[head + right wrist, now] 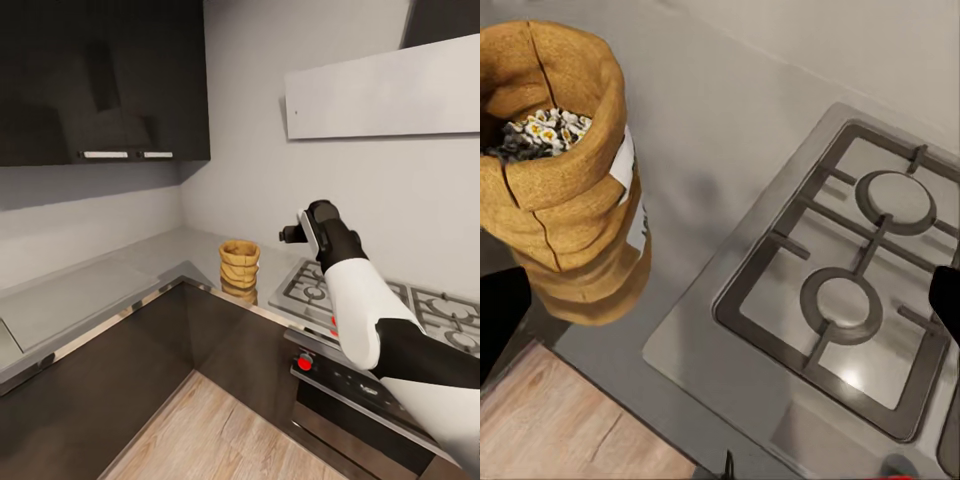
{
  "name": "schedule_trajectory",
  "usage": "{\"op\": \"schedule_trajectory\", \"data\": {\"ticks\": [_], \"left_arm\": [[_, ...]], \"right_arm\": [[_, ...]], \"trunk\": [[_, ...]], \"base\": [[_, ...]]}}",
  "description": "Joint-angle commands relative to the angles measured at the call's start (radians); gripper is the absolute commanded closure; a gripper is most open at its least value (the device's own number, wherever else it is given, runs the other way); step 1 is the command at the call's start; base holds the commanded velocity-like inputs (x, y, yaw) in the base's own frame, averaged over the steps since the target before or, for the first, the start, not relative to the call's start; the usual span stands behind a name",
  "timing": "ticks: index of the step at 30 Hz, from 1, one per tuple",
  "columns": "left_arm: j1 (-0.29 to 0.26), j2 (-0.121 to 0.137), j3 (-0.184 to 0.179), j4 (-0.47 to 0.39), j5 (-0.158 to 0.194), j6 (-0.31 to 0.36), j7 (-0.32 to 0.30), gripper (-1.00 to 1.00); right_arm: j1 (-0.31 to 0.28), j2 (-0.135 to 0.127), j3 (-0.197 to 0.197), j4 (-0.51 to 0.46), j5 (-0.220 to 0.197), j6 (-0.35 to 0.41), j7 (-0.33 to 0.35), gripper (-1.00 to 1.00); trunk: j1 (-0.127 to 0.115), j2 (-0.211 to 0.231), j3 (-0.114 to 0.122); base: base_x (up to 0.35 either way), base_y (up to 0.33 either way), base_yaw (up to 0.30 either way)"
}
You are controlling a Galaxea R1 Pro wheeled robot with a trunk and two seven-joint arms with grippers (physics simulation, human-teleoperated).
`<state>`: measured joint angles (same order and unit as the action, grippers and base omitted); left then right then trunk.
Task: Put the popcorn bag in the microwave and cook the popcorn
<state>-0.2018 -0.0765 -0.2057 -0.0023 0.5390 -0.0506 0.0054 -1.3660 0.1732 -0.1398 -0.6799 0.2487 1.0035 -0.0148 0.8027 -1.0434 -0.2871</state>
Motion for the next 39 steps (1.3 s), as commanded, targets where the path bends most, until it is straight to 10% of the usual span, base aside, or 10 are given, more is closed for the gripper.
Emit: {"op": "schedule_trajectory", "data": {"ticks": [1,13,39], "left_arm": [[-0.001,0.0,-0.008,0.001,0.009,-0.003,0.0,-1.0],[-0.001,0.0,-0.008,0.001,0.009,-0.003,0.0,-1.0],[-0.001,0.006,-0.009,0.001,0.009,-0.001,-0.002,-1.0]], "right_arm": [[0.003,0.001,-0.004,-0.001,-0.006,-0.005,-0.003,-1.0],[0.008,0.001,-0.004,-0.002,-0.013,-0.004,-0.007,-1.0],[0.008,0.001,-0.003,-0.001,-0.015,-0.012,-0.005,-1.0]], "trunk": [[-0.004,0.006,0.002],[-0.05,0.09,0.04],[-0.05,0.09,0.04]], "base": [[0.0,0.0,0.0],[0.0,0.0,0.0],[0.183,0.097,0.0]]}}
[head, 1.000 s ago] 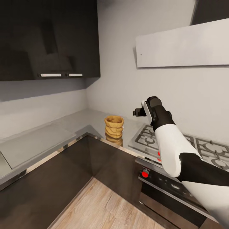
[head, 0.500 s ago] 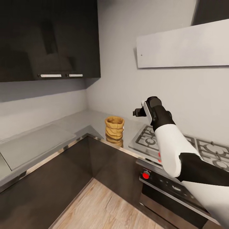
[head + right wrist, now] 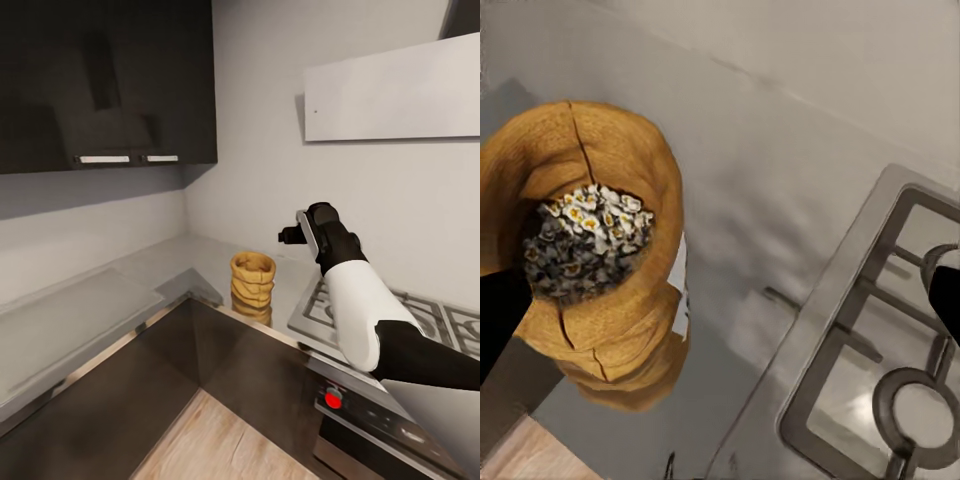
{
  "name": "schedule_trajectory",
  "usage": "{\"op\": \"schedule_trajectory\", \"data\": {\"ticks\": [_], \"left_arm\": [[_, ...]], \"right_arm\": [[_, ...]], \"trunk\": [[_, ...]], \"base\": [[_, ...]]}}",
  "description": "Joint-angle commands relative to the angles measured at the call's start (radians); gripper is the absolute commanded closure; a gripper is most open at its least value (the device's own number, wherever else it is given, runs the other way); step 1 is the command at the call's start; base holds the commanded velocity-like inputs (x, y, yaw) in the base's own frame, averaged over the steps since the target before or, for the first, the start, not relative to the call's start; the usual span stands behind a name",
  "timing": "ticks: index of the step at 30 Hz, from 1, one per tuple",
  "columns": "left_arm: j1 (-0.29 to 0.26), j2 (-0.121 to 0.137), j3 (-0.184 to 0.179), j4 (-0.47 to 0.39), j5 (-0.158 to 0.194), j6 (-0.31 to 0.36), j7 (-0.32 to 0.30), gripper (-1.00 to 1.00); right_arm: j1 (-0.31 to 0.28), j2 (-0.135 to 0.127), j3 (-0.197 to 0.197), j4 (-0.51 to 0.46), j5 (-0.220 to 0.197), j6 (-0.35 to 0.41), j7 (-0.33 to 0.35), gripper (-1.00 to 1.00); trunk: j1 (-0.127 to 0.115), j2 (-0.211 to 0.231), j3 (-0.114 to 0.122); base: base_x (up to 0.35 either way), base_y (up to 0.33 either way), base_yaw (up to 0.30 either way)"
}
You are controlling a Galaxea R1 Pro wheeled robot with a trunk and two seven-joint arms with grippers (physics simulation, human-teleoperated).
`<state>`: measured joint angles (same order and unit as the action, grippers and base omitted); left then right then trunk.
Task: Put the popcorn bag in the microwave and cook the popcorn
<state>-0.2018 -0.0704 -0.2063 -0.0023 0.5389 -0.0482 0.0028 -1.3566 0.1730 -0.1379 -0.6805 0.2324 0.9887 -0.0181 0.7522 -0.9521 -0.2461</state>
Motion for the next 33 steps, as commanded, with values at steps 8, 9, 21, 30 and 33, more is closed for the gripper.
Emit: {"op": "schedule_trajectory", "data": {"ticks": [8,9,21,30,33], "left_arm": [[-0.001,-0.001,-0.008,0.001,0.009,-0.003,0.0,-1.0],[-0.001,-0.001,-0.008,0.001,0.009,-0.003,0.0,-1.0],[-0.001,-0.002,-0.008,0.001,0.009,-0.007,0.0,-1.0],[-0.001,-0.002,-0.008,0.001,0.009,-0.007,0.0,-1.0],[-0.001,-0.002,-0.008,0.001,0.009,-0.007,0.0,-1.0]], "right_arm": [[-0.001,0.001,-0.006,0.0,0.001,0.001,-0.002,-1.0],[0.003,0.001,-0.006,0.0,0.001,-0.004,-0.002,-1.0],[0.055,0.001,-0.006,0.0,0.002,-0.067,-0.003,-1.0],[0.136,0.001,-0.005,-0.001,0.007,-0.185,-0.002,-1.0],[0.137,0.001,-0.005,-0.001,0.004,-0.193,-0.002,-1.0]], "trunk": [[0.001,-0.001,-0.001],[0.001,-0.001,-0.001],[0.001,-0.001,-0.001],[0.001,-0.001,-0.001],[0.001,-0.001,-0.001]], "base": [[0.297,0.141,0.0],[0.288,0.096,0.0],[0.07,0.014,0.0],[0.0,0.0,0.0],[0.0,0.0,0.0]]}}
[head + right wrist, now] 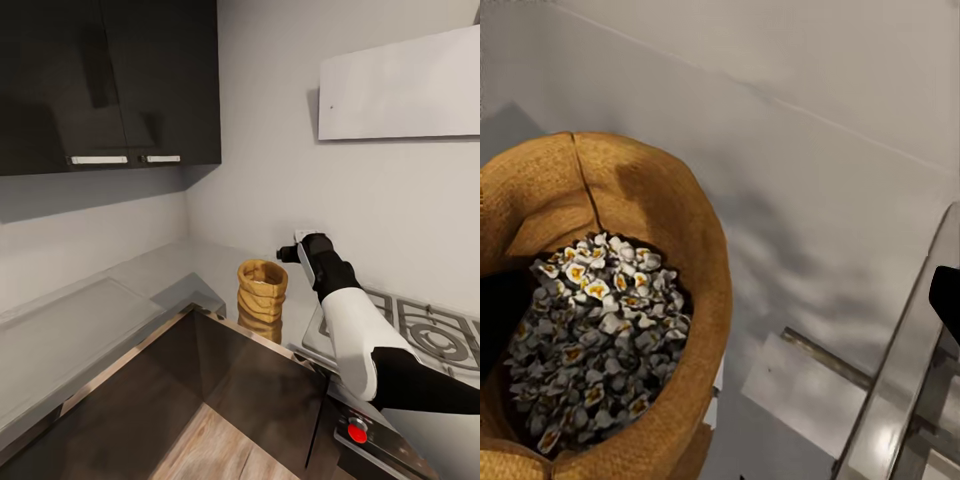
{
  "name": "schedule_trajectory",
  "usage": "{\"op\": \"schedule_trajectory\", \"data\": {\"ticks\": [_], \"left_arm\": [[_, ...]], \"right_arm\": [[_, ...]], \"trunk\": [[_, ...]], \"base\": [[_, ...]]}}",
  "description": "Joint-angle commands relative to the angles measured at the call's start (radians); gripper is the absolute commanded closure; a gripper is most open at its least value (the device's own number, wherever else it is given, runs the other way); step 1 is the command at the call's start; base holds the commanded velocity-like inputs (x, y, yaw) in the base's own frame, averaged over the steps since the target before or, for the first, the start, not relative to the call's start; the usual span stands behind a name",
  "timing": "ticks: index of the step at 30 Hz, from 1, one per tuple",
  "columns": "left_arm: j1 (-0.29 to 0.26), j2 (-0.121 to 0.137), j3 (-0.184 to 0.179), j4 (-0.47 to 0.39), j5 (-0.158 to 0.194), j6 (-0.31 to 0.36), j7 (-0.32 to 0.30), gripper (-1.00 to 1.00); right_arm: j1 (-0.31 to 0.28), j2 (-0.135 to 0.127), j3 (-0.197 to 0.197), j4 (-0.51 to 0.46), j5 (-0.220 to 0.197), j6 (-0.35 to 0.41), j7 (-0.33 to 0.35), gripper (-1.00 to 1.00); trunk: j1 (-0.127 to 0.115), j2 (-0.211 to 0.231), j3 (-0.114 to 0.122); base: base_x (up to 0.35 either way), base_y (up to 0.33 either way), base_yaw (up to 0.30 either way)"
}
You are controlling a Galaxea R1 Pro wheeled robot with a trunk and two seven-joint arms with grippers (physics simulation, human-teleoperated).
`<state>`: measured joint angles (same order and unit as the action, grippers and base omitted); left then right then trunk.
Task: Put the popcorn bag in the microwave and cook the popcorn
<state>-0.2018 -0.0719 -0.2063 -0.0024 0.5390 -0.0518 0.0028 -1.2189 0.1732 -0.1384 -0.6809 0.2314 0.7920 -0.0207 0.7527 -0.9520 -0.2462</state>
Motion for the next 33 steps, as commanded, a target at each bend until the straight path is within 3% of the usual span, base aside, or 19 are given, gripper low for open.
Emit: {"op": "schedule_trajectory", "data": {"ticks": [1,10,14,25,29,33], "left_arm": [[-0.001,0.0,-0.008,0.001,0.009,-0.003,0.0,-1.0],[-0.001,0.0,-0.008,0.001,0.01,-0.003,0.0,-1.0],[-0.001,0.001,-0.008,0.001,0.01,-0.003,0.0,-1.0],[-0.001,0.001,-0.008,0.001,0.01,-0.003,0.0,-1.0],[-0.001,0.001,-0.008,0.001,0.01,-0.003,0.0,-1.0],[-0.001,0.001,-0.008,0.001,0.01,-0.004,0.0,-1.0]], "right_arm": [[-0.001,0.001,-0.004,0.0,0.005,0.002,0.001,-1.0],[-0.001,0.001,-0.004,0.013,0.006,0.0,-0.001,-1.0],[-0.001,0.001,-0.005,0.086,0.009,-0.022,-0.004,-1.0],[-0.001,0.001,-0.006,0.167,0.007,-0.065,-0.004,-1.0],[-0.001,0.001,-0.006,0.252,0.009,-0.144,-0.005,-1.0],[-0.001,0.001,-0.006,0.269,0.01,-0.163,-0.001,-1.0]], "trunk": [[0.0,-0.001,-0.001],[0.0,-0.001,-0.001],[0.0,-0.001,-0.001],[0.0,-0.001,-0.001],[0.0,-0.001,-0.001],[0.0,-0.001,-0.001]], "base": [[0.034,0.0,0.0],[0.172,0.0,0.0],[0.198,0.0,0.0],[0.083,0.0,0.0],[0.0,0.0,0.0],[0.0,0.0,0.0]]}}
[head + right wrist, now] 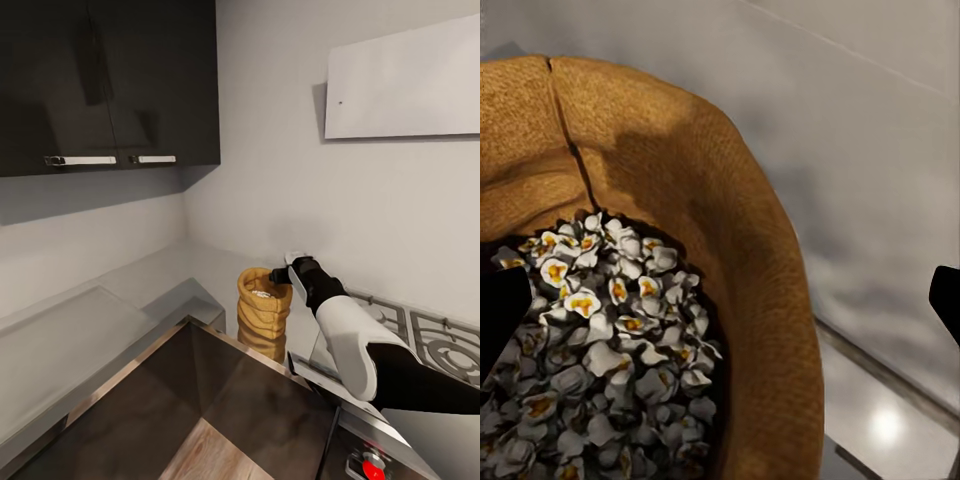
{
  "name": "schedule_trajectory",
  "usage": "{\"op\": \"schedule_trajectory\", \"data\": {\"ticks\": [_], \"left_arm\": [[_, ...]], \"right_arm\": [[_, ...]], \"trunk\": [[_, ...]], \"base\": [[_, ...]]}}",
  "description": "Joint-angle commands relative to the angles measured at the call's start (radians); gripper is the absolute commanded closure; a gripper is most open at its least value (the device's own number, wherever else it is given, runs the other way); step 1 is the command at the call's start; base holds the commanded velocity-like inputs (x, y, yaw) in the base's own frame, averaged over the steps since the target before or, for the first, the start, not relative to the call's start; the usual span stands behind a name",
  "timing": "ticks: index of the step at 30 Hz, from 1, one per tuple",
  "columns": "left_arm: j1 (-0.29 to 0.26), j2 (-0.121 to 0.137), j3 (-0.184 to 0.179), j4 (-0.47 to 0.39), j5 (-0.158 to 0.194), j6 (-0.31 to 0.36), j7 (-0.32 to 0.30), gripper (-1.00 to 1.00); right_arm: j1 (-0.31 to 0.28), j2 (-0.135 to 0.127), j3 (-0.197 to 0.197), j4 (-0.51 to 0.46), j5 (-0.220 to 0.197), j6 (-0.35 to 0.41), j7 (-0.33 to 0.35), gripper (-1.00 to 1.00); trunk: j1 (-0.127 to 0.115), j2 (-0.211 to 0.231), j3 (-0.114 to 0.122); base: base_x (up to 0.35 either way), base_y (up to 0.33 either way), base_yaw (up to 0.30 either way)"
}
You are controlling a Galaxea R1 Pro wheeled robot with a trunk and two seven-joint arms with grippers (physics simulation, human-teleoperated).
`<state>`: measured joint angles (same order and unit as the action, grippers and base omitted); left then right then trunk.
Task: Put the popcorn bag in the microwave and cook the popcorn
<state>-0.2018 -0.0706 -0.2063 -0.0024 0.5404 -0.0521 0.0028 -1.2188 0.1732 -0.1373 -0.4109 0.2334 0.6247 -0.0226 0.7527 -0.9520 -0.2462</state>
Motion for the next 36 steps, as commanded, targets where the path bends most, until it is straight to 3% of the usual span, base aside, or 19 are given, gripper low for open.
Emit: {"op": "schedule_trajectory", "data": {"ticks": [1,28,36], "left_arm": [[-0.001,0.0,-0.008,0.001,0.009,-0.004,0.0,-1.0],[-0.001,-0.002,-0.008,0.001,0.01,-0.009,0.002,-1.0],[-0.001,-0.002,-0.008,0.001,0.01,-0.009,0.002,-1.0]], "right_arm": [[-0.001,0.001,-0.007,-0.001,0.007,0.004,0.001,-1.0],[0.0,0.0,-0.007,0.003,0.004,0.005,-0.002,-1.0],[0.024,-0.015,-0.007,0.004,0.002,0.003,-0.003,-1.0]], "trunk": [[0.0,-0.001,-0.001],[0.0,-0.001,-0.001],[0.0,-0.001,-0.001]], "base": [[0.0,0.0,0.0],[-0.04,0.0,0.0],[-0.002,0.0,0.0]]}}
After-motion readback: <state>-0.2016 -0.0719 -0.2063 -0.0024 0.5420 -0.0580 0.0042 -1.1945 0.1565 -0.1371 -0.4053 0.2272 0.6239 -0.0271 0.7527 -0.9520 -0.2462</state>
